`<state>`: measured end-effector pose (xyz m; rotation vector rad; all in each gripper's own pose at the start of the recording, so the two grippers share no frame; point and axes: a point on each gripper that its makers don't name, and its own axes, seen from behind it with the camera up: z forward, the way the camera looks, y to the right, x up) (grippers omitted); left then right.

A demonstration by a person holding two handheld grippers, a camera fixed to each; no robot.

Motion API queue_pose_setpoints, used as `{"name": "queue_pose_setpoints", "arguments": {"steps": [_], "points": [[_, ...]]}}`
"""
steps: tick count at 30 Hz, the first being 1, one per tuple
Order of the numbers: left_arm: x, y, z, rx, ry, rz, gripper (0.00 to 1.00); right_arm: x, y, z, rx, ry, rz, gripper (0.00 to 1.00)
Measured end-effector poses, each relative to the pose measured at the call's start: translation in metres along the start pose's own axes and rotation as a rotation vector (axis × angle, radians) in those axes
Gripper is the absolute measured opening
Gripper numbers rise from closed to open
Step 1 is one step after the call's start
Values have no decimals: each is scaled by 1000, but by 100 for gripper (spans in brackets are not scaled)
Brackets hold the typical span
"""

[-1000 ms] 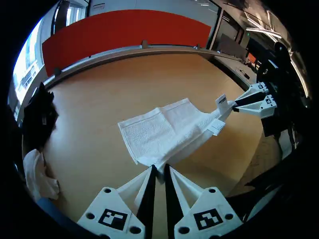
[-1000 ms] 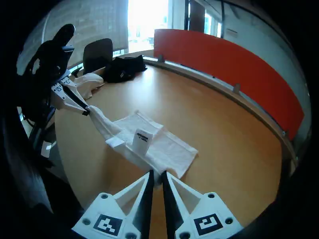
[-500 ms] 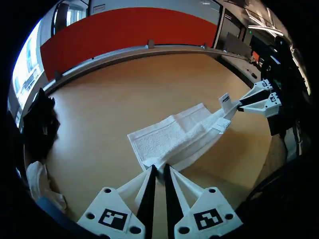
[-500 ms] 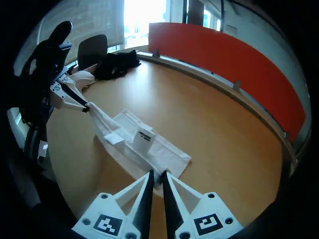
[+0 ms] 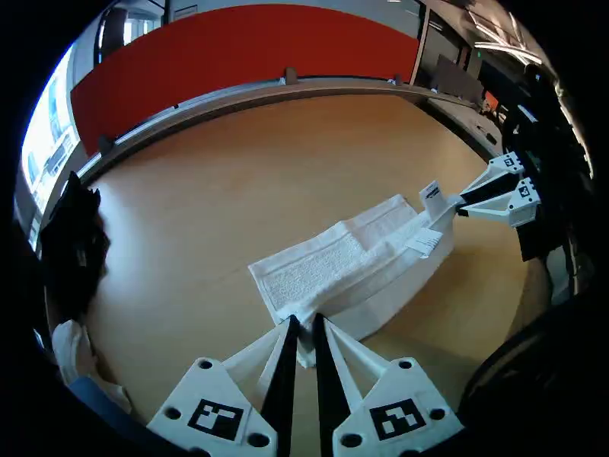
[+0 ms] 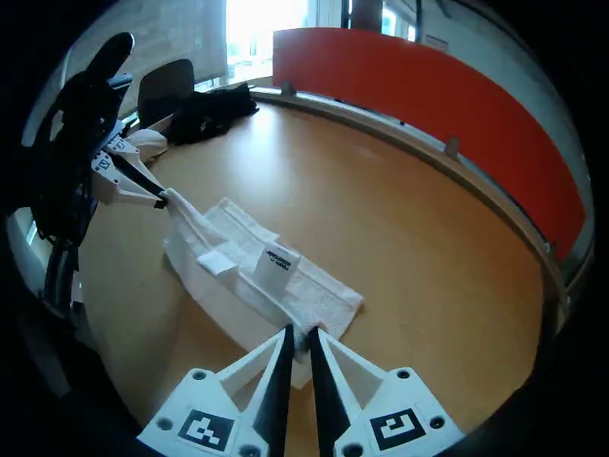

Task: Fold towel

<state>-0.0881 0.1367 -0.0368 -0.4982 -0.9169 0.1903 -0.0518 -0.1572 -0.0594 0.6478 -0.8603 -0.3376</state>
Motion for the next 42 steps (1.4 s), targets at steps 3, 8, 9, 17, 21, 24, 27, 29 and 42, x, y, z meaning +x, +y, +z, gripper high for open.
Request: {"name": "queue_pose_setpoints", "arguments": {"steps": [3, 8, 9, 17, 21, 24, 27, 29, 42], "points": [[-1, -2, 7, 1, -9, 8, 15, -2, 3, 5, -3, -10, 4, 15], [-2, -6, 22, 8, -22, 22, 15, -4, 8, 17, -8, -31, 7, 15], [-3, -7, 25, 10, -24, 23, 15, -5, 9, 19, -8, -36, 8, 15], [-12, -13, 51, 25, -51, 16, 16, -16, 11, 36, -10, -77, 15, 16], [-16, -13, 58, 27, -57, 7, 16, -18, 13, 42, -17, -82, 21, 17], [-17, -14, 61, 29, -60, 2, 16, -19, 15, 45, -25, -83, 23, 18], [-17, -15, 64, 32, -61, 0, 18, -20, 17, 48, -35, -87, 24, 21], [-18, -17, 66, 37, -62, -1, 20, -22, 18, 50, -41, -91, 27, 23], [-17, -33, 75, 81, -74, 30, 38, -23, 31, 60, -82, -93, 30, 56]]}}
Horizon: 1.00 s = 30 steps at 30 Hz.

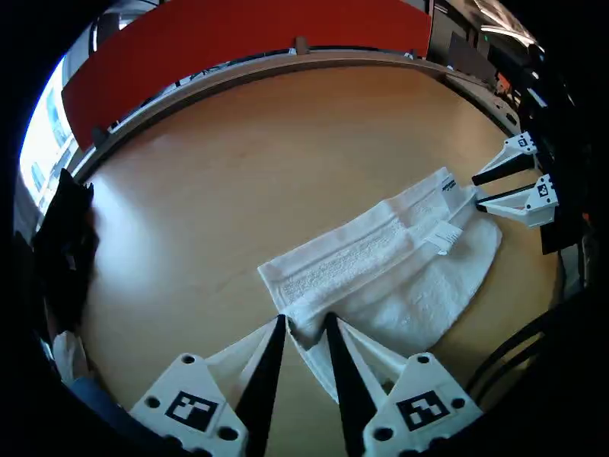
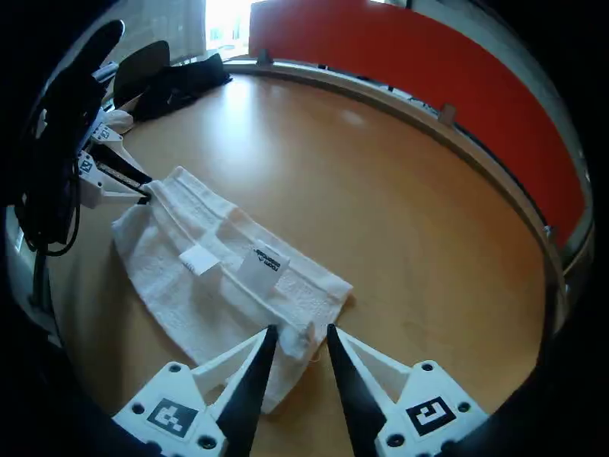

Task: Fold towel

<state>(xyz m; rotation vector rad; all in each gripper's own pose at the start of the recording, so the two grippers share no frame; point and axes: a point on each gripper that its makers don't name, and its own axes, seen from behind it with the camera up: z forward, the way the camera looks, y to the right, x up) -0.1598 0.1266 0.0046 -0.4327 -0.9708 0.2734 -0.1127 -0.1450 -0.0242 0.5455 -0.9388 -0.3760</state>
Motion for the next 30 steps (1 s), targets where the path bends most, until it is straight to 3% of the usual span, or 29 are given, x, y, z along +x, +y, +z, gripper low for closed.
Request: {"name": "queue_pose_setpoints", "arguments": {"steps": [2, 6, 10, 12, 18, 20, 30], "points": [[0, -3, 1, 7, -1, 4, 49, 1, 3, 1, -8, 2, 1, 63], [3, -9, 1, 23, 3, 5, 69, 5, 11, 2, -26, 8, 5, 68], [6, -14, 0, 31, 7, -2, 72, 10, 18, 4, -47, 15, 15, 75], [8, -16, -1, 38, 10, -6, 80, 12, 21, 5, -54, 18, 19, 77], [15, -24, -4, 58, 24, -19, 82, 19, 27, 5, -68, 29, 24, 77], [18, -27, -6, 64, 32, -22, 92, 20, 30, 5, -75, 33, 24, 77], [27, -36, -15, 90, 53, -25, 93, 24, 39, 1, -104, 50, 31, 77]]}}
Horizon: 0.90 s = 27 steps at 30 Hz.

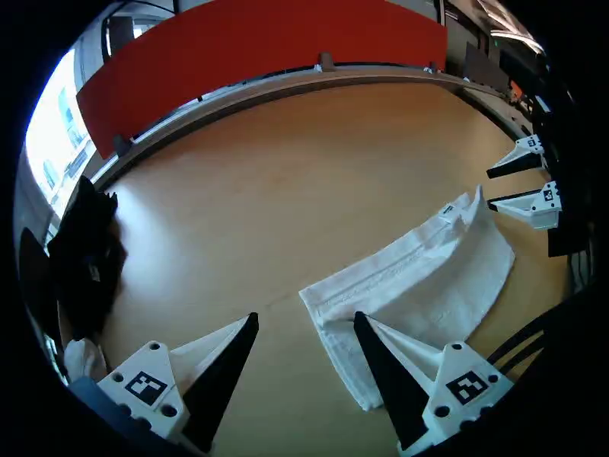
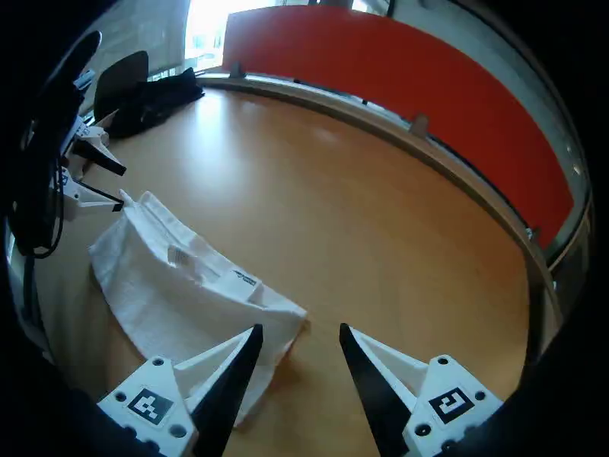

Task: Fold towel

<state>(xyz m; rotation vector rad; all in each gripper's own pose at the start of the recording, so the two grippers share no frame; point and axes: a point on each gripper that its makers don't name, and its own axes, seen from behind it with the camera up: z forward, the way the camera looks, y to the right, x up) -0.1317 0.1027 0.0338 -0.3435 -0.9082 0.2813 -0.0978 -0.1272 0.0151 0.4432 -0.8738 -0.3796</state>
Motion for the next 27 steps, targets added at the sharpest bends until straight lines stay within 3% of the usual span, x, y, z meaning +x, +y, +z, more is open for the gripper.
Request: {"name": "queue_pose_setpoints", "arguments": {"steps": [8, 14, 27], "points": [[-2, -4, -11, 6, 10, -16, 93, -3, 1, -9, 3, 12, 4, 85], [-16, -2, -26, -1, 14, -53, 93, -12, -6, -23, 18, 21, 11, 85], [-71, 18, -59, -2, -5, -159, 93, -48, -35, -57, 45, 26, 79, 85]]}}
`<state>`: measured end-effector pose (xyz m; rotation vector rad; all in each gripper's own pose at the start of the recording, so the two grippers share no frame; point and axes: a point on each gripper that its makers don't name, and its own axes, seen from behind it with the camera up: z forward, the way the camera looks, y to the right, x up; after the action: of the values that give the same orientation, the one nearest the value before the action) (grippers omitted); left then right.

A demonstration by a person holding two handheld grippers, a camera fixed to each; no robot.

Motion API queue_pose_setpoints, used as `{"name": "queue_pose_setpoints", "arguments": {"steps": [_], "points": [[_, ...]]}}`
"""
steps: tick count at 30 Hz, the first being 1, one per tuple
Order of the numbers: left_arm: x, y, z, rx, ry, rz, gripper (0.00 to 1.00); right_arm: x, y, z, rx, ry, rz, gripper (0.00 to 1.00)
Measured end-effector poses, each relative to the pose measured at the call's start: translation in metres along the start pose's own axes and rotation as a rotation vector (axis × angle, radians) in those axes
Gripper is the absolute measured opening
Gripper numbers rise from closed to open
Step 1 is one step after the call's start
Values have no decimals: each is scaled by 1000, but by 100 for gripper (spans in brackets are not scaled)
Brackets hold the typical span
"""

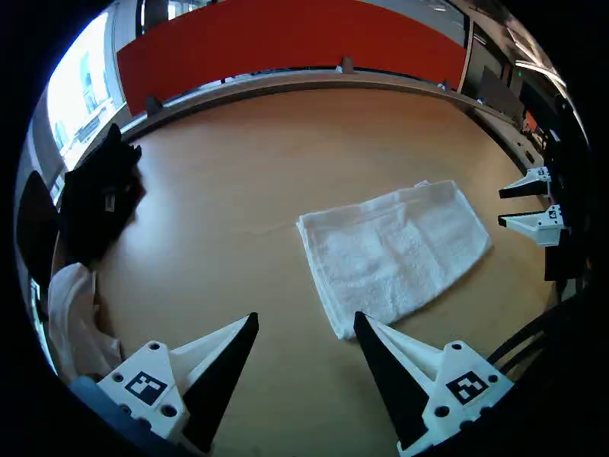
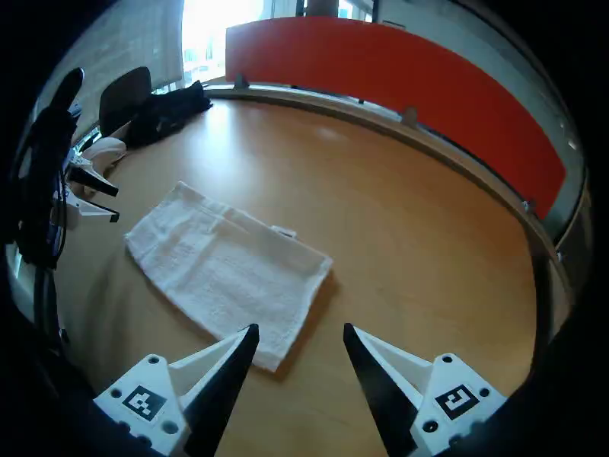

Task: Fold towel

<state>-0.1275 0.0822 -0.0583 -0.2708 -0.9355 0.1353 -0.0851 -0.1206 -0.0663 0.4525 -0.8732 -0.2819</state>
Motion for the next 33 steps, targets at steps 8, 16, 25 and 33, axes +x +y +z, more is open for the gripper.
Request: {"name": "queue_pose_setpoints", "arguments": {"steps": [8, 16, 25, 33], "points": [[-25, 6, -12, 5, -8, -56, 93, -14, -6, -10, 5, -5, 14, 85], [-32, 6, -21, 13, -3, -88, 93, -14, -8, -10, 20, -7, 0, 85], [-41, 0, -32, 40, 0, -118, 93, -17, -17, -3, 85, -25, -68, 85], [-53, -9, -47, 71, 1, -163, 93, -27, -25, 8, 165, -68, -171, 85]]}}
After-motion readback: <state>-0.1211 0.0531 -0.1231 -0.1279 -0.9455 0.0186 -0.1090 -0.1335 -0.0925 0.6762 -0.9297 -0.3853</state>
